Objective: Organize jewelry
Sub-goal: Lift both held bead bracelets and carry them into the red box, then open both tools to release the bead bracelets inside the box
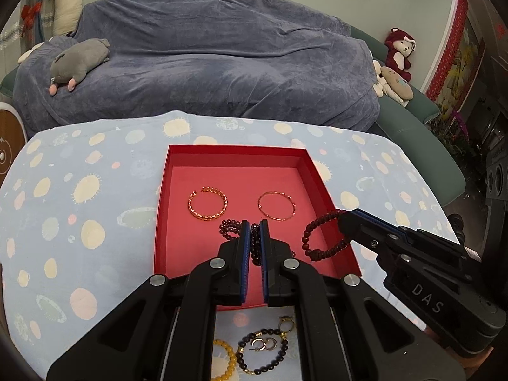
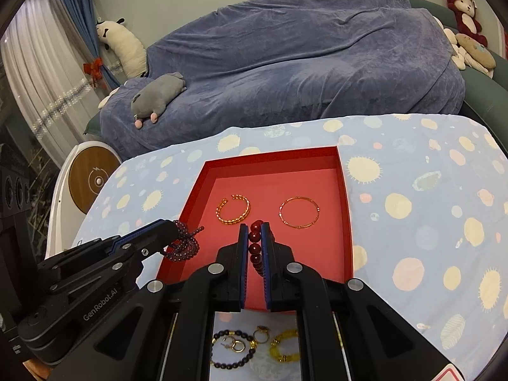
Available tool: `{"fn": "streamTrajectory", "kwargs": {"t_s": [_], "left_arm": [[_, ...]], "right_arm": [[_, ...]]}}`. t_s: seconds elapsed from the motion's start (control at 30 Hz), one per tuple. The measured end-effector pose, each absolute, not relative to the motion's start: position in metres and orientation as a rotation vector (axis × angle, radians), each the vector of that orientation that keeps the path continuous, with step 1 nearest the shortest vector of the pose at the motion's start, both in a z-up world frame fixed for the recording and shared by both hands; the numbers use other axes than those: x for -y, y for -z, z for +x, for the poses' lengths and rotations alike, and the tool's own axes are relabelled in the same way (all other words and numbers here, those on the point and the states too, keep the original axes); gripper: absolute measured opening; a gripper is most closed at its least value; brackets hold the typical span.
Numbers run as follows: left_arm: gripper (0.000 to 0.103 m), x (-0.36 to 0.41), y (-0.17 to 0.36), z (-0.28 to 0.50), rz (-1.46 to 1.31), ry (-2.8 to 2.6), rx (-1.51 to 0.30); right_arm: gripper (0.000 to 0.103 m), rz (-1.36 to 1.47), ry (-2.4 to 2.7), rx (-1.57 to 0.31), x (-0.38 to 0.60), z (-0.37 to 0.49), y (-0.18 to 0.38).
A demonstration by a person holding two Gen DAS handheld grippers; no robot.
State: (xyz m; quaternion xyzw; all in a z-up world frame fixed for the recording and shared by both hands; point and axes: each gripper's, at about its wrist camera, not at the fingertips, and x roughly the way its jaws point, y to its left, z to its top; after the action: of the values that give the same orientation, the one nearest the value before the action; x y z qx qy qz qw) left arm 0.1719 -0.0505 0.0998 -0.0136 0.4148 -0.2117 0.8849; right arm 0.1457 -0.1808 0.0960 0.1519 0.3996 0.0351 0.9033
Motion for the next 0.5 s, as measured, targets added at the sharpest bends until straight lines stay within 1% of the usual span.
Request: {"fn": "streamTrajectory", "kwargs": {"t_s": [0.3, 0.5], "left_arm": [[0.006, 0.048, -0.046, 0.200, -0.015, 0.400, -0.970], [0.006, 0.047, -0.024, 0.212, -0.006, 0.380, -1.013]], "right_arm": [[0.008, 0.293, -0.016, -0.944, 0.195, 0.172, -0.042], [0.008, 0.296, 0.005, -0.982, 0.202, 0.181, -0.022]]}}
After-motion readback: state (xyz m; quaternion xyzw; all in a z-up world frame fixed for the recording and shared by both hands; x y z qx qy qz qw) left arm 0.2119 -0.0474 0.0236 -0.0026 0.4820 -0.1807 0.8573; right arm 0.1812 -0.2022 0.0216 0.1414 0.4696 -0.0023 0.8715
